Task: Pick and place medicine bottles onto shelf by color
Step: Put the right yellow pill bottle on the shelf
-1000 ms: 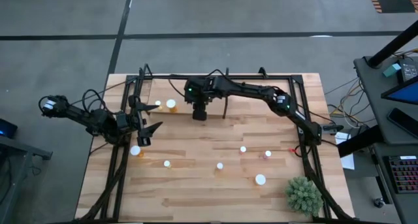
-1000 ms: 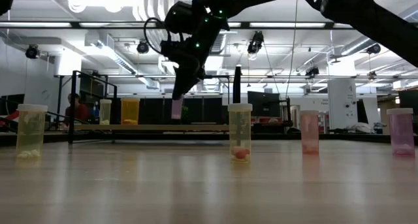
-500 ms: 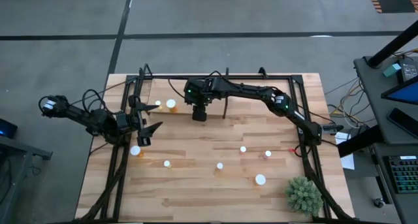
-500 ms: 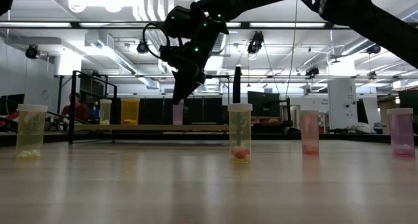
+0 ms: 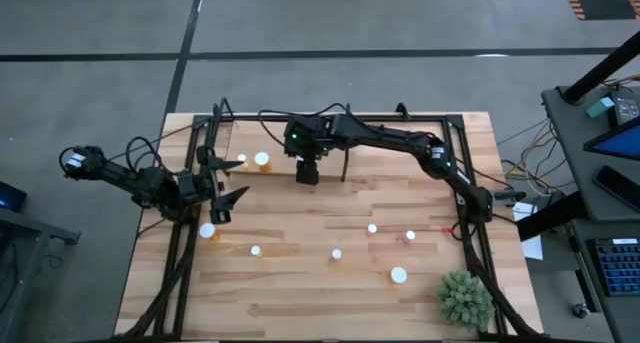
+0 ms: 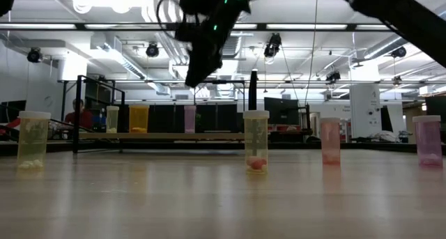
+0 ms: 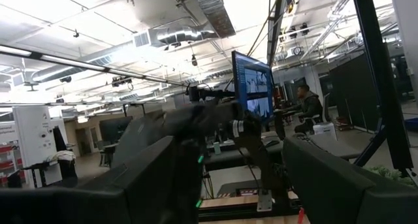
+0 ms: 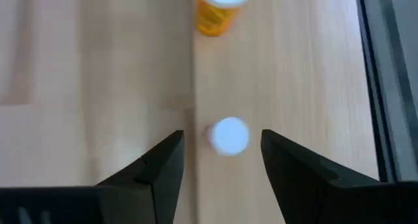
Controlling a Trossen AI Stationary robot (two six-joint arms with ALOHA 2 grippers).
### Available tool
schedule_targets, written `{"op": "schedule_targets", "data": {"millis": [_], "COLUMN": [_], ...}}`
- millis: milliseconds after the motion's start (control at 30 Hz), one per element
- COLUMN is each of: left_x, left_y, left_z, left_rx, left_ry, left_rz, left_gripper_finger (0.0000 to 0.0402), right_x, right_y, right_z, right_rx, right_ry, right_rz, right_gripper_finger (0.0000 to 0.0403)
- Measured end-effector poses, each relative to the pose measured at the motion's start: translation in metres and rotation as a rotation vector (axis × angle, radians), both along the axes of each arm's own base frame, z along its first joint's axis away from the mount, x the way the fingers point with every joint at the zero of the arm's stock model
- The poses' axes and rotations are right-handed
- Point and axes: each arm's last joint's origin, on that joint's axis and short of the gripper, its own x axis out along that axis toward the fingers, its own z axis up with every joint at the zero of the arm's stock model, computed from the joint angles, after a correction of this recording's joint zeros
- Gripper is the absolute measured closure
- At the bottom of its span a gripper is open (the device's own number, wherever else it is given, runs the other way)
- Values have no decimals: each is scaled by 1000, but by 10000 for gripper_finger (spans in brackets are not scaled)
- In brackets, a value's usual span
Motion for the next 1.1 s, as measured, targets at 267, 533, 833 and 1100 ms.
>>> {"op": "schedule_targets", "data": {"millis": [267,533,833,1100], "left_x": [0,-1,-2,-2], "left_y": [0,0,1,1], "left_z": [0,0,1,1], "left_rx": [-4,-6,-11,-11], "left_ry": [-3,-4,-13,-12], "left_rz": [-1,-2,-3,-3], "left_gripper_finger": [134,134,134,134], "right_x": [-46,-83,-112,-118], "right_y": [81,151,175,181], "right_z": [41,48,28,-7], "right_rx": [82,135,220,213], "right_ry": [136,31,-16,46], "right_rz": [42,109,48,54], "right_gripper_finger": [226,222,187,155]}}
